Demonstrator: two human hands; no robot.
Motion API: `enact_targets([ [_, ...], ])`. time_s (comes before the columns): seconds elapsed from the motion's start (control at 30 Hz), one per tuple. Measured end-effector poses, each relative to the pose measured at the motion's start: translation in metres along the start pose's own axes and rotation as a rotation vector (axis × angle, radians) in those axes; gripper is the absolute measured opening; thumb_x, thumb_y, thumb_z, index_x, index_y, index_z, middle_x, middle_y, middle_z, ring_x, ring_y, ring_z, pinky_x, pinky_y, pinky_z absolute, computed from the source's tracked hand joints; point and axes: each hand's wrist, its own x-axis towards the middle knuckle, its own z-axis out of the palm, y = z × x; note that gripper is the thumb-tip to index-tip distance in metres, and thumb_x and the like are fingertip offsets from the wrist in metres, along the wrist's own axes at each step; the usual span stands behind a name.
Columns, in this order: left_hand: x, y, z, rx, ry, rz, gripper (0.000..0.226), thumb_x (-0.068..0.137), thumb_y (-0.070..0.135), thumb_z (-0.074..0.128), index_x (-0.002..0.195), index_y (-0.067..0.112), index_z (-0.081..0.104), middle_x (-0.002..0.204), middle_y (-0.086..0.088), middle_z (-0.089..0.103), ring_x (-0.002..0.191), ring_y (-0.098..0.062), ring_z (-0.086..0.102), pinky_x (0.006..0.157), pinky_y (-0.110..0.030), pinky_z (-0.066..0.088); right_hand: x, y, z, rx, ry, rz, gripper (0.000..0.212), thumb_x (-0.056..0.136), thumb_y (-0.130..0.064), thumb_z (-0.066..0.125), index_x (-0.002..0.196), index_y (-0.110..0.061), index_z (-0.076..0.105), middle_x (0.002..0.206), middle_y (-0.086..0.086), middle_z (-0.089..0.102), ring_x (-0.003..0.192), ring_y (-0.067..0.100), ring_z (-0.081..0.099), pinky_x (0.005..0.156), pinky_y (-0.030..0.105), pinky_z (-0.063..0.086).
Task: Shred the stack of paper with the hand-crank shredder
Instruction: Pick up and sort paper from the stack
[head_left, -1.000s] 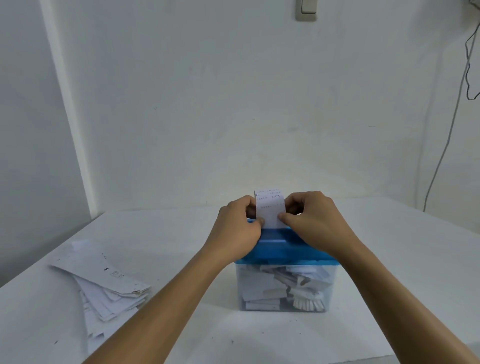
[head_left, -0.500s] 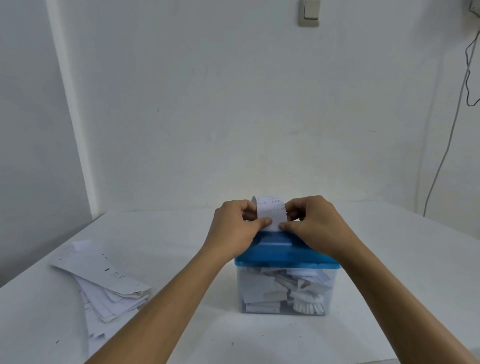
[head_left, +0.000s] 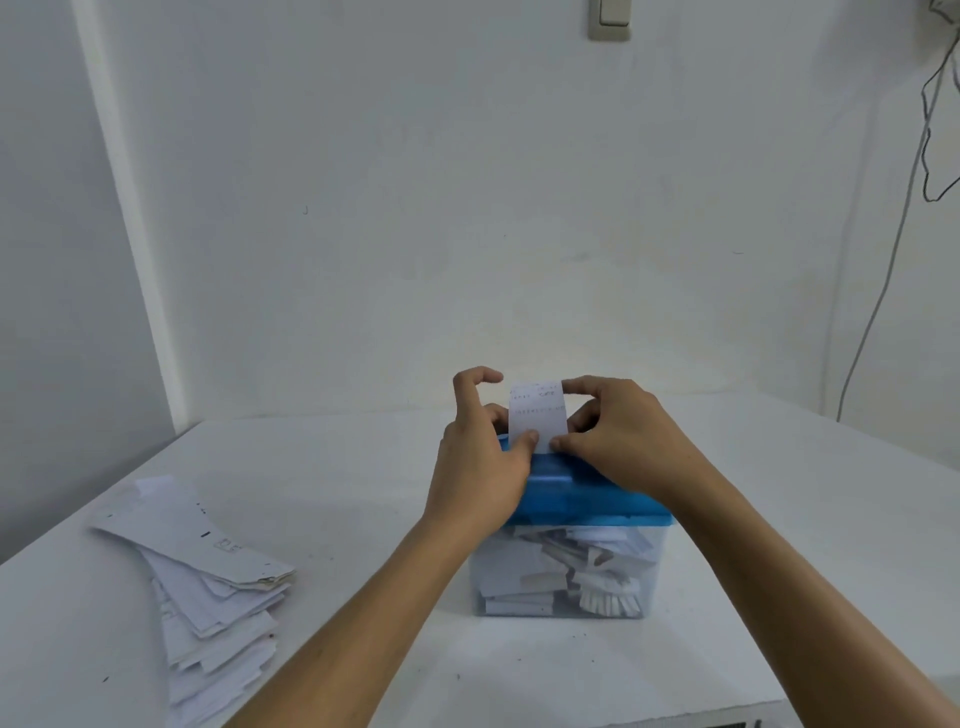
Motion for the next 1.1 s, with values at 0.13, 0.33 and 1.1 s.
enact_targets([
  [0.13, -0.001, -0.002, 0.000, 0.012, -0.021, 0.026, 0.052, 0.098, 0.020, 0.066, 0.121, 0.045, 0.027, 0.114, 0.002, 0.067, 0.101, -0.017, 0.065, 0.080, -0.023, 0.060, -0.011, -0.001, -0.023, -0.093, -0.014, -0.005, 0.044, 0.089, -0.018, 0.071, 0.131, -0.027, 0.060, 0.088, -0.012, 0.071, 0.081, 0.004, 0.064, 0.066, 0.015, 0.044],
  [0.33, 0.000, -0.010, 0.001, 0.032, -0.014, 0.044, 0.040, 0.099, 0.022, 0.063, 0.117, 0.047, 0.037, 0.110, 0.008, 0.067, 0.103, -0.017, 0.062, 0.082, -0.040, 0.058, -0.060, 0.060, -0.057, -0.167, 0.049, 0.089, 0.053, 0.085, 0.007, 0.052, 0.110, -0.039, 0.058, 0.107, -0.019, 0.061, 0.106, 0.008, 0.060, 0.078, 0.016, 0.044],
  [1.1, -0.003, -0.003, 0.001, 0.186, -0.053, 0.022, 0.029, 0.101, 0.037, 0.059, 0.124, 0.043, 0.043, 0.134, 0.006, 0.062, 0.100, -0.013, 0.057, 0.081, -0.025, 0.056, -0.107, 0.085, -0.016, -0.349, -0.015, 0.005, 0.027, 0.098, -0.023, 0.061, 0.089, -0.037, 0.039, 0.094, -0.019, 0.058, 0.083, 0.005, 0.059, 0.067, 0.021, 0.050],
])
